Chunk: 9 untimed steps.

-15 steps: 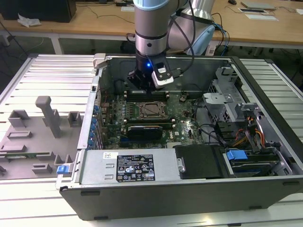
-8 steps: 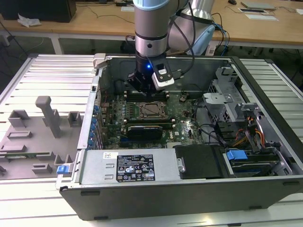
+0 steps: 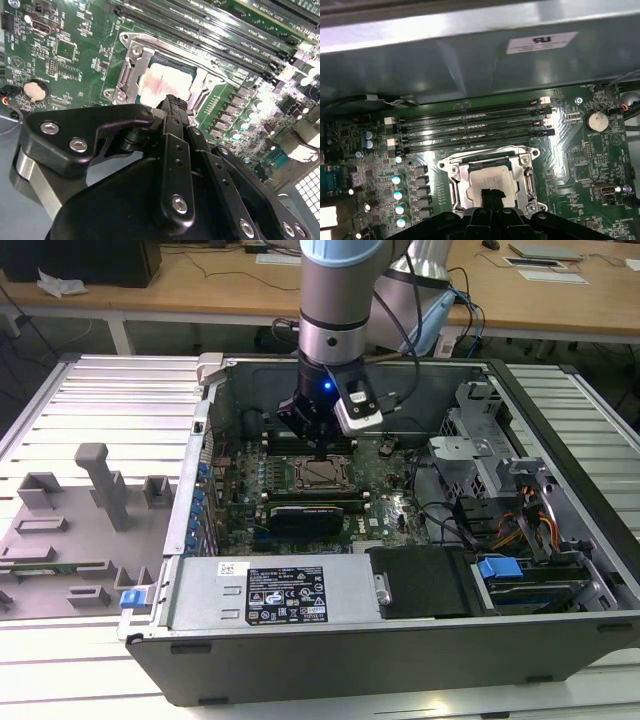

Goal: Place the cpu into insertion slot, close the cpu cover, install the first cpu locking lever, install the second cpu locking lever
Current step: 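Install the first cpu locking lever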

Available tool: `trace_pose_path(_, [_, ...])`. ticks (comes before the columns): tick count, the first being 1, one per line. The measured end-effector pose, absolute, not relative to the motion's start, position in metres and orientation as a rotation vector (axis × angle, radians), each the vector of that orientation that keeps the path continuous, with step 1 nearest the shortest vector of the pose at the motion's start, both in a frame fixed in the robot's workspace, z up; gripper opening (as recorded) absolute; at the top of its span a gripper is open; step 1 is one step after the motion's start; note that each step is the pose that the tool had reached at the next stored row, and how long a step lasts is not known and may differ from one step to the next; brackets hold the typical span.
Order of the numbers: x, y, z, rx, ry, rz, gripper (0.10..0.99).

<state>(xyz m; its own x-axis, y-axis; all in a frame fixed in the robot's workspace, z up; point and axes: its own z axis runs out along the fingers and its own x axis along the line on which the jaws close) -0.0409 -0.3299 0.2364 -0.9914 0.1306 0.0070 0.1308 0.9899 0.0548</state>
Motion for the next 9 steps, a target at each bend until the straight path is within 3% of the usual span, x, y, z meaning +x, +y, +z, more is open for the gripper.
trace_pose_path(5, [-0.0392,-0.33,0.2365,-0.205,-3.123,-0.024,0.106])
trace_pose_path(9, [-0.0396,-0.33,0.2366,-0.156,-3.149,-0.025,0.106])
